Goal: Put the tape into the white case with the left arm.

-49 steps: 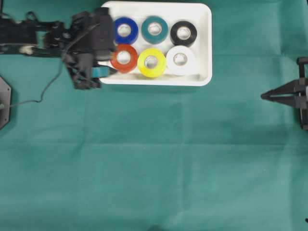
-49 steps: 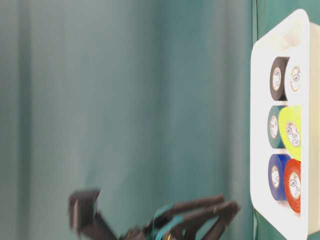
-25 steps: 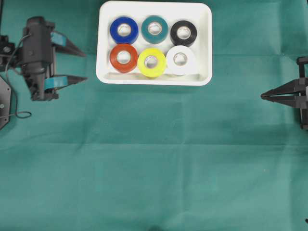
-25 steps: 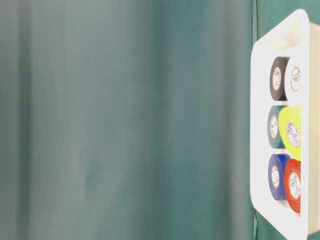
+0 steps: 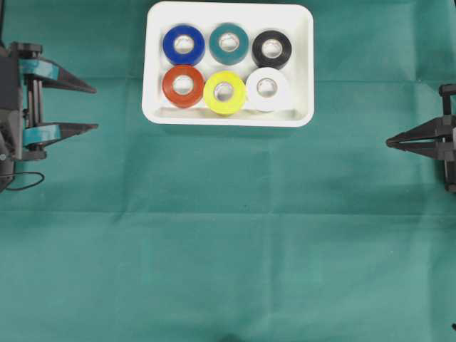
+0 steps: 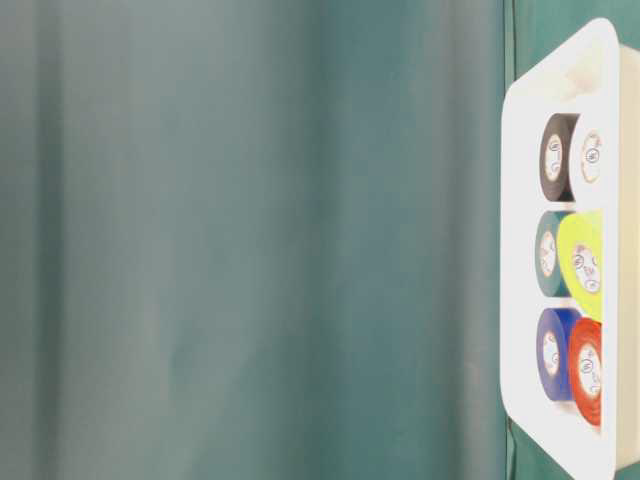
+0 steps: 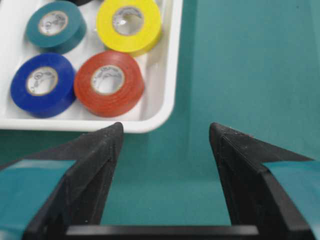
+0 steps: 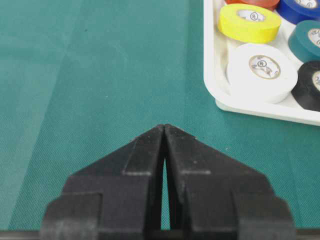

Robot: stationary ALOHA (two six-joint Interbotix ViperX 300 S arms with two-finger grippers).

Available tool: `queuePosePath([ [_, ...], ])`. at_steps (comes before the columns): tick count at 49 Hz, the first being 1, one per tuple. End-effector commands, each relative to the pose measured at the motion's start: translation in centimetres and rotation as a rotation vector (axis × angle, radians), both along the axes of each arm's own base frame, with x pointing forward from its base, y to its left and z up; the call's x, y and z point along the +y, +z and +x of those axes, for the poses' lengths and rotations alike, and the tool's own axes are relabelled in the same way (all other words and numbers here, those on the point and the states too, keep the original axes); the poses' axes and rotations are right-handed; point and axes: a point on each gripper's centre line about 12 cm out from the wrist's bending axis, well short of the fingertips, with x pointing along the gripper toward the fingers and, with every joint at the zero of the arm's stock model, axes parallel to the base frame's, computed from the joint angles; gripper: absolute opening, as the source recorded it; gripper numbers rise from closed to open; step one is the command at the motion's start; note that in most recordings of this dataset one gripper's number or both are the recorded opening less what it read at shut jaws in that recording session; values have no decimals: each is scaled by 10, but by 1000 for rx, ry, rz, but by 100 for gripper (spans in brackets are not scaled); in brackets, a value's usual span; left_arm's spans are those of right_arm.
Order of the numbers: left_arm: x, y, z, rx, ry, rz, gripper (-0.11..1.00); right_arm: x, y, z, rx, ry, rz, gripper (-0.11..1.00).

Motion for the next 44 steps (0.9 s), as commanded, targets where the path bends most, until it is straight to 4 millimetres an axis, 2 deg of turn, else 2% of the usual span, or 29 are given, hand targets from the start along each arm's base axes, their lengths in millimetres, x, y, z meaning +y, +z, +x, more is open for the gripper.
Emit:
queuePosePath([
  [1,-3,3,-1,-28,-11,2,69,0,5,2,-17,1,-2,-10],
  [25,-30,9,-25,-138,-152,9,68,0,4,2,-14,1,-2,-10],
  [44,-33,1,-28,-132,-170,7,68,0,5,2,-15,1,-2,-10],
])
